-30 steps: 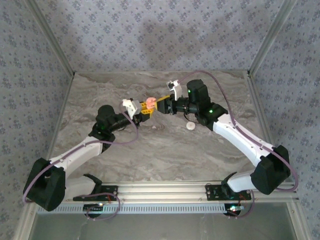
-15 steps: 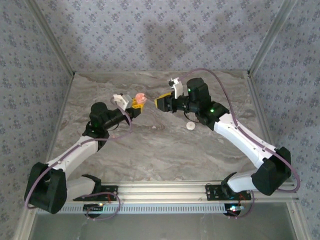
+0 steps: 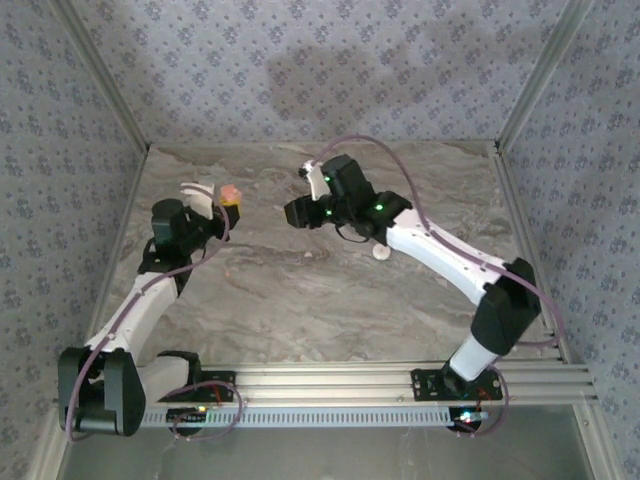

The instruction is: Insert the wireless bluetooth earbuds into the charging case

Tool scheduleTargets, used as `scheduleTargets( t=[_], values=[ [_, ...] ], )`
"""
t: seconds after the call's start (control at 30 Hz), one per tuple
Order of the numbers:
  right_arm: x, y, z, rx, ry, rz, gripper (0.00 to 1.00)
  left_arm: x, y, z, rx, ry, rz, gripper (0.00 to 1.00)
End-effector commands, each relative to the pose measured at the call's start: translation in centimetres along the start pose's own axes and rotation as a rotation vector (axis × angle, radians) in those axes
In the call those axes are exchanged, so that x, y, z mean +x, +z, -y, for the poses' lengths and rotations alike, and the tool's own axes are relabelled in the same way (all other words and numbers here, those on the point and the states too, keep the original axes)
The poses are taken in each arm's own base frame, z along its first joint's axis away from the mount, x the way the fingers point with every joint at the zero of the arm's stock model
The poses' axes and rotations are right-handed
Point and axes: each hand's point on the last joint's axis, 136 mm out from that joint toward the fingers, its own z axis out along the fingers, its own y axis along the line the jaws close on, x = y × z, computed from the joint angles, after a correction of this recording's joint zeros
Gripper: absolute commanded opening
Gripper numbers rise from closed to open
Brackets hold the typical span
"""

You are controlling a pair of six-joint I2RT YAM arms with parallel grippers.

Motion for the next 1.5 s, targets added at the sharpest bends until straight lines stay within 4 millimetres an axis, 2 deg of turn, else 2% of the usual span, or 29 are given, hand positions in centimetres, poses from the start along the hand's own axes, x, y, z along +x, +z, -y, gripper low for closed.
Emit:
scheduleTargets(
  t=[0.0, 0.2, 0.4, 0.6, 0.8, 0.93, 1.23, 1.33, 1.47],
  values=[
    [1.0, 1.9, 0.2, 0.053, 0.042, -0.081, 0.40, -0.3, -1.1, -2.0, -0.077, -0.070, -0.028, 0.08],
    [2.8, 6.5, -0.2, 0.068, 0.062, -0.198, 0.40, 1.2, -2.1, -4.9, -0.159, -0.140, -0.089, 0.09],
    [4.5, 11.3, -0.9, 0.036, 0.084, -0.287, 0.40, 1.5, -3.1, -6.4, -0.200, -0.172, -0.096, 0.09],
    [7.1, 14.9, -0.5, 0.061, 0.107, -0.388, 0.40, 2.7, -3.7, -7.7, -0.243, -0.204, -0.136, 0.09],
    [8.9, 17.4, 0.6, 0.089, 0.125, -0.432, 0.40, 3.0, -3.8, -8.8, -0.267, -0.230, -0.145, 0.09],
    [10.0, 18.8, 0.2, 0.057, 0.119, -0.461, 0.40, 3.1, -3.8, -9.5, -0.282, -0.242, -0.143, 0.09],
    [10.3, 22.1, -4.6, -0.121, 0.011, -0.420, 0.41, 3.1, -3.9, -10.5, -0.305, -0.257, -0.139, 0.09],
    [11.0, 23.1, -5.3, -0.117, -0.066, -0.408, 0.41, 3.0, -3.9, -10.6, -0.304, -0.258, -0.134, 0.09],
    [11.8, 23.9, -5.2, -0.060, -0.202, -0.401, 0.44, 2.8, -3.9, -10.6, -0.302, -0.259, -0.123, 0.09]
  ],
)
